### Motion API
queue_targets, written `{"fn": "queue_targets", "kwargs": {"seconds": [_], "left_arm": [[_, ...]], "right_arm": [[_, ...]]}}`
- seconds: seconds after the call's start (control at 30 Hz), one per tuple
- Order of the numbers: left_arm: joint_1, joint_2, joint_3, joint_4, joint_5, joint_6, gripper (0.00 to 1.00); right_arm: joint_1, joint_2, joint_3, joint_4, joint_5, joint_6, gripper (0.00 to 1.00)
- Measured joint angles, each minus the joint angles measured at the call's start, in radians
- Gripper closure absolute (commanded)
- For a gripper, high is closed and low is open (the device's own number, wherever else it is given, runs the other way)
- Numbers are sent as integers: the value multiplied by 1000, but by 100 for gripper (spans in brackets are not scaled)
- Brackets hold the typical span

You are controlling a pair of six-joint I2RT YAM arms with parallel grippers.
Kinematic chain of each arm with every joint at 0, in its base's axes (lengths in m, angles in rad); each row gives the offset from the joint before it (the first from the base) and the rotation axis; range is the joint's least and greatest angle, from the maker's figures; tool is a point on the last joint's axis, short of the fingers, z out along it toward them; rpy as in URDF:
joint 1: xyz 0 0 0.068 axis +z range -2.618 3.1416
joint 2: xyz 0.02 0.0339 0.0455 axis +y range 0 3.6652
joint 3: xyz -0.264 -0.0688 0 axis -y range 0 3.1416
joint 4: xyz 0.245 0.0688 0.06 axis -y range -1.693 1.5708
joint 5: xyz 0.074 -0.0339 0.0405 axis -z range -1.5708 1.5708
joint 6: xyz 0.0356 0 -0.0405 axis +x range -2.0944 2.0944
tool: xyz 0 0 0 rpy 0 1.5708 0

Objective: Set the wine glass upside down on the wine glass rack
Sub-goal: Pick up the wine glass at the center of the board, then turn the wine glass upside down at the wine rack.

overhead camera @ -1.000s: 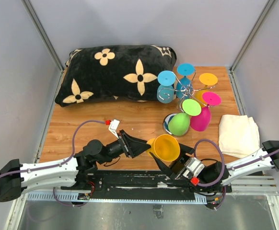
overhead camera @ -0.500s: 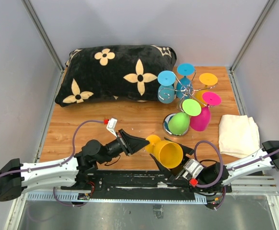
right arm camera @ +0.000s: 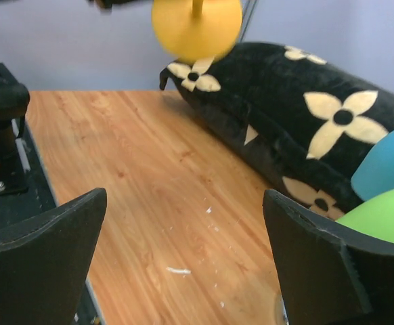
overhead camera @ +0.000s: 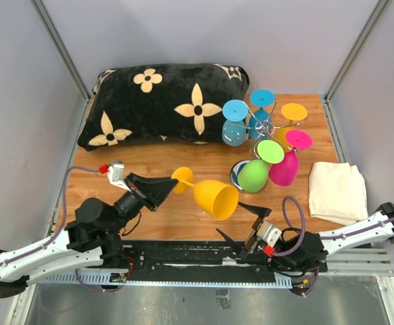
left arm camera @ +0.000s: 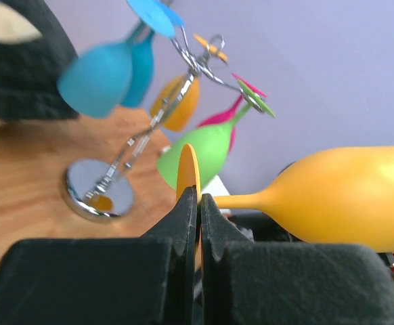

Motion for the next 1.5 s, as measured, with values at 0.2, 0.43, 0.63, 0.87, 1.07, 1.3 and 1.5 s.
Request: {"fn": "queue_targets", "kwargs": {"seconds": [0.2,0.43,0.63,0.87,1.07,1.3,1.5], "left_arm": [[0,-101,148,-201,-85,289,99],[0,-124,225,-385,-69,640,99],[-1,-122,225,-473,-25,893,99],[-1,-109,225,-548,139,1155,100],[-2,6,225,-626,377,1321,99],[-2,144,226,-671,654,1424,100],[-2,218,225,-653,737,1473,100]], "right_arm": [[0,-167,31,-440,3,198,3],[0,-255,179,-927,-41,355,6],[0,-235,355,-1144,-103,375,6],[0,-116,488,-1165,-194,198,3],[0,28,507,-1094,-266,-17,5],[0,147,506,-960,-303,-161,32],[0,168,484,-790,-303,-203,43]]}}
